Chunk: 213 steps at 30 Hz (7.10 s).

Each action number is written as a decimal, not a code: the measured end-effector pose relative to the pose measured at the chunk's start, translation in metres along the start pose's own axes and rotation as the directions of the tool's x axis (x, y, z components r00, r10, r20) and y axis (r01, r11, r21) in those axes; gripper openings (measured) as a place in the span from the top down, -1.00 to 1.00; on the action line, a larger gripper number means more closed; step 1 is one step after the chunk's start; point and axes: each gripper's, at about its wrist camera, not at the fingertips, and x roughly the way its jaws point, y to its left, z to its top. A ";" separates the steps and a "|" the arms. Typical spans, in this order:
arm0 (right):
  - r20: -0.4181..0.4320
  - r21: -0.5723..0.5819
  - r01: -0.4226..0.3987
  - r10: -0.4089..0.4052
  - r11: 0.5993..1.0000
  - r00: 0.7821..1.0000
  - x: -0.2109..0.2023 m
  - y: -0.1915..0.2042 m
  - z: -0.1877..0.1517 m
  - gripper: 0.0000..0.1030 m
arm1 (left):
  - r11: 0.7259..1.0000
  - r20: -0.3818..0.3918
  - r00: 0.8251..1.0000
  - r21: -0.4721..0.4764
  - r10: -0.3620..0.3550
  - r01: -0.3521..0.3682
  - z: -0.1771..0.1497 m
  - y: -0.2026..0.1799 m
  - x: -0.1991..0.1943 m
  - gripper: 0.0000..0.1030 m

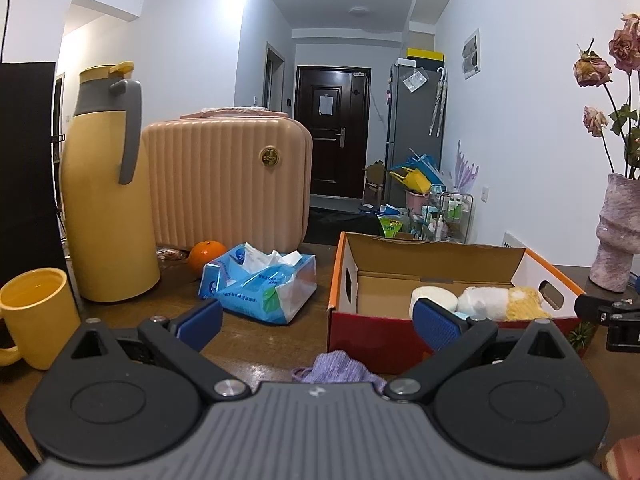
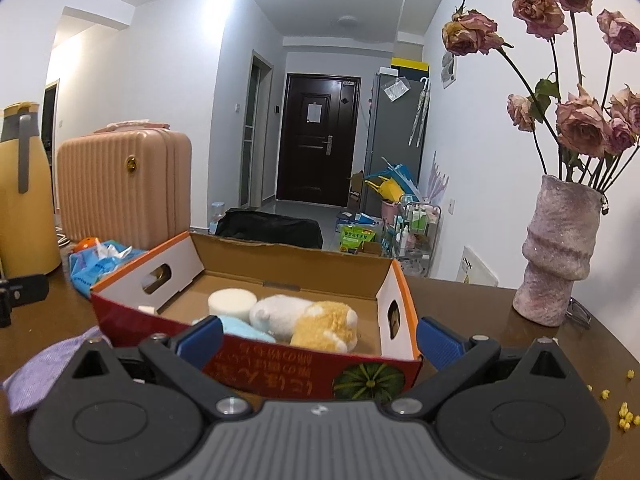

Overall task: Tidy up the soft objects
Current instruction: 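Withdraw both grippers from the box back toward the remaining objects, then grasp the orange-pink sponge with the right gripper, then lift the sponge with the right gripper while the left gripper grasps the purple burlap pouch, then carry the sponge and purple pouch over the cardboard box with both grippers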

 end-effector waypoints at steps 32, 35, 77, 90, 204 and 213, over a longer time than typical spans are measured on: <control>-0.097 0.034 0.018 -0.014 0.999 0.995 -0.074 0.013 -0.063 -1.00 | 0.999 -0.058 0.998 0.036 -0.036 0.038 -0.041 0.016 -0.073 -1.00; -0.109 0.030 0.023 -0.020 0.999 0.994 -0.077 0.016 -0.067 -1.00 | 0.999 -0.057 0.998 0.033 -0.041 0.043 -0.043 0.019 -0.078 -1.00; -0.305 0.099 0.030 0.002 0.995 0.952 -0.076 -0.006 -0.101 -0.84 | 0.995 -0.140 0.988 0.058 -0.069 0.078 -0.058 0.022 -0.081 -1.00; -0.269 0.106 -0.002 0.031 0.994 0.963 -0.076 -0.003 -0.094 -0.40 | 0.994 -0.137 0.987 0.043 -0.089 0.096 -0.057 0.023 -0.081 -1.00; 0.219 0.122 -0.061 0.033 0.991 0.975 -0.021 0.006 0.001 -0.41 | 0.990 0.000 0.993 -0.077 -0.116 0.116 0.010 -0.012 0.007 0.07; 0.216 0.124 -0.064 0.036 0.990 0.976 0.003 0.004 0.014 -0.41 | 0.989 0.008 0.993 -0.096 -0.114 0.114 0.021 -0.019 0.030 0.07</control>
